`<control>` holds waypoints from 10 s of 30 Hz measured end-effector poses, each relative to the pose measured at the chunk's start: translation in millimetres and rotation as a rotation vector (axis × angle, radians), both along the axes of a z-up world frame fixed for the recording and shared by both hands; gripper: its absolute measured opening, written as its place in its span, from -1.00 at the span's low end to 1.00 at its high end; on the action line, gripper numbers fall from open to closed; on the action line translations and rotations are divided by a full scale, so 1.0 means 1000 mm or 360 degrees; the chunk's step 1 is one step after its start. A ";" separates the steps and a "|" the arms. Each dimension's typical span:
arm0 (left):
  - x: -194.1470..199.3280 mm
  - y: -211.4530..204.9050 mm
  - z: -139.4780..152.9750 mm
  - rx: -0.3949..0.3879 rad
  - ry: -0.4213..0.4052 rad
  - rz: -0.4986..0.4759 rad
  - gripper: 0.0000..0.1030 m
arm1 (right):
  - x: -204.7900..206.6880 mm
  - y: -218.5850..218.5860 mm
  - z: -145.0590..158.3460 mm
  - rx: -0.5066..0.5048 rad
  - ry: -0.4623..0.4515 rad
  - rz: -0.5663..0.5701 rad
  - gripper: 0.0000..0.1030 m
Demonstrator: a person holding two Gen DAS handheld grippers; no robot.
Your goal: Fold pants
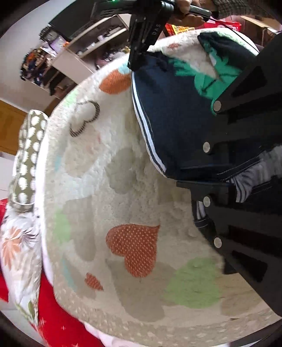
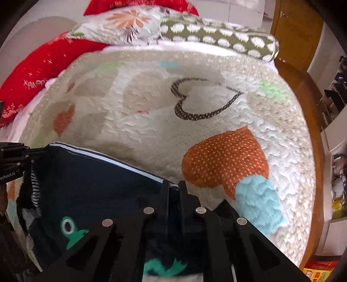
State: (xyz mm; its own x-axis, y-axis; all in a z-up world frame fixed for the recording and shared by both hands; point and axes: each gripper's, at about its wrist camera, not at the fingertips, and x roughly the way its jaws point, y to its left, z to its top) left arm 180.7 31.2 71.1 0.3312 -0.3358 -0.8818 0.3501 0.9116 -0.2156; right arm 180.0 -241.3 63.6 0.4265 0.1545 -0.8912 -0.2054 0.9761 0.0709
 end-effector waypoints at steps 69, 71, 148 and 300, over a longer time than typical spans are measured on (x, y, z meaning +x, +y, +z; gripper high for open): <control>-0.220 0.140 -0.022 -0.0706 -0.0105 0.0799 -0.05 | -0.313 -0.048 -0.001 0.0597 -0.0286 -0.0314 0.08; -0.227 0.142 -0.015 -0.0678 -0.0148 0.0797 -0.04 | -0.317 -0.064 0.004 0.0539 -0.0341 -0.0422 0.22; -0.147 -0.168 0.005 -0.0147 -0.0155 -0.0426 0.55 | -0.323 -0.112 -0.021 0.0643 -0.0482 -0.0729 0.27; -0.159 -0.042 0.017 -0.0219 -0.0384 0.0246 0.42 | -0.214 0.025 -0.004 0.0433 -0.0244 -0.0220 -0.73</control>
